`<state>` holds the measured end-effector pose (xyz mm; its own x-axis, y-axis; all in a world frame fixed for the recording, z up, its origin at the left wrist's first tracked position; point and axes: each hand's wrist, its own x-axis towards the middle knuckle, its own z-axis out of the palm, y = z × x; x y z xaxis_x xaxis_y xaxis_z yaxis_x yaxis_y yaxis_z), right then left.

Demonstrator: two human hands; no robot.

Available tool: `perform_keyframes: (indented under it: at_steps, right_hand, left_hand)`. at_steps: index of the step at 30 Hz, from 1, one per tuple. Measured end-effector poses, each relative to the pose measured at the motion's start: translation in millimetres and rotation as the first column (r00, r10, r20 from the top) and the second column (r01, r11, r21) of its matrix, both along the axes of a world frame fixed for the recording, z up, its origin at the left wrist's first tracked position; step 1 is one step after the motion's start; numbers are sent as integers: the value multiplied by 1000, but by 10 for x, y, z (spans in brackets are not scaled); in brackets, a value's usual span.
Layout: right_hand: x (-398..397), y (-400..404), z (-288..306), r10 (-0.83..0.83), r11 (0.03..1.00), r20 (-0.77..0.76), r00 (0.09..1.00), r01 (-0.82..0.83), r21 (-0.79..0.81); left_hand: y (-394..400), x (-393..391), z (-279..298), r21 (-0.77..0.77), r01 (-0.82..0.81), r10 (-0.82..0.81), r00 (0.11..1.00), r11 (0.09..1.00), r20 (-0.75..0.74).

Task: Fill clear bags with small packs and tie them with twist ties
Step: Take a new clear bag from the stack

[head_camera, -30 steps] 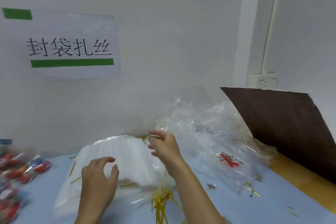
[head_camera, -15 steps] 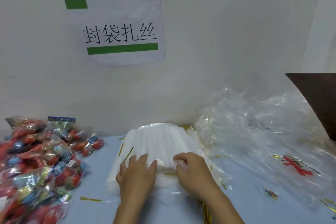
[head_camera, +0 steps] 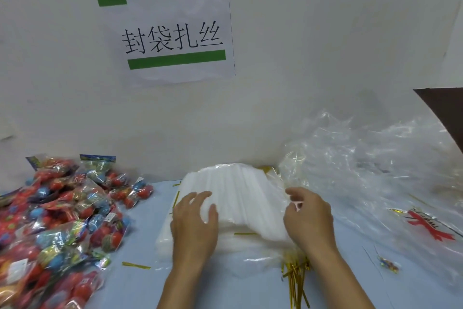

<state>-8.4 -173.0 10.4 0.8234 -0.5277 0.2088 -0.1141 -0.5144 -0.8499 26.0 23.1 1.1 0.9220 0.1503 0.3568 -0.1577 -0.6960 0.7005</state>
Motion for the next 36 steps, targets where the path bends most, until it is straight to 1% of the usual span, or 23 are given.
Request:
perform_keyframes:
  at_steps: [2, 4, 6, 8, 9, 12, 15, 17, 20, 23, 25, 26, 27, 28, 29, 30, 31, 32, 33, 34, 36]
  right_hand:
    - [-19, -66, -25, 34, 999, -192, 981, -41, -33]
    - [-23, -40, -51, 103, 990, -341, 934, -128, -52]
    - [-13, 14, -69, 116, 986, -373, 921, -151, -66]
    - [11, 22, -77, 92, 991, -339, 936, -120, -64]
    - [24, 10, -76, 78, 995, -311, 947, -93, -36]
    - [44, -57, -44, 45, 993, -185, 982, -25, 111]
    - [33, -122, 2, -10, 978, -75, 997, 25, 208]
    - [24, -165, 15, -76, 961, -24, 997, 80, 263]
    - [25, -246, 33, -158, 906, 57, 986, 122, 406]
    - [29, -277, 79, -181, 813, 131, 975, 73, 578]
    - [30, -249, 104, -188, 772, 181, 965, 32, 634]
    - [28, -212, 119, -166, 771, 209, 964, -5, 636]
    - [19, -160, 138, -119, 784, 242, 963, -59, 618]
    - [8, -94, 159, -49, 803, 276, 960, -127, 582]
    - [-7, -22, 177, 47, 824, 303, 952, -208, 527]
    - [-23, 55, 190, 167, 836, 314, 935, -303, 458]
    - [-39, 133, 198, 298, 830, 301, 906, -402, 387]
    - [-59, 204, 200, 418, 808, 267, 868, -490, 328]
    - [-79, 262, 194, 507, 781, 220, 834, -552, 293]
    - [-94, 295, 181, 554, 767, 172, 814, -580, 275]
    - [-105, 307, 151, 554, 793, 96, 827, -560, 242]
  left_hand:
    - [-117, -3, -60, 146, 132, -115, 986, 980, -122]
    - [-156, 4, -159, 306, 203, -139, 966, 930, -218]
    - [-122, 15, -203, 354, 207, -134, 967, 912, -219]
    - [-89, 20, -187, 339, 192, -129, 972, 921, -197]
    - [-82, 20, -175, 331, 185, -128, 974, 925, -189]
    - [-97, 9, -162, 305, 178, -127, 975, 936, -180]
    - [-98, 11, -167, 273, 172, -126, 976, 946, -179]
    - [-98, 12, -161, 265, 166, -122, 977, 950, -177]
    - [-120, 12, -151, 229, 158, -121, 978, 960, -168]
    - [-159, 14, -119, 195, 134, -107, 984, 972, -143]
    - [-202, -4, -86, 182, 116, -112, 993, 976, -31]
    - [-228, -14, -55, 141, 119, -130, 989, 983, 66]
    - [-257, -33, -16, 63, 150, -158, 976, 987, 147]
    - [-292, -50, 15, -54, 204, -190, 963, 978, 189]
    - [-328, -65, 38, -210, 258, -225, 959, 943, 171]
    - [-368, -76, 65, -390, 297, -277, 955, 871, 108]
    - [-405, -88, 93, -547, 304, -343, 939, 780, 33]
    - [-432, -92, 111, -658, 282, -399, 916, 699, -31]
    - [-438, -92, 120, -724, 257, -430, 901, 640, -61]
    - [-427, -81, 121, -756, 232, -425, 903, 613, -68]
    - [-374, -65, 109, -768, 209, -380, 924, 606, -49]
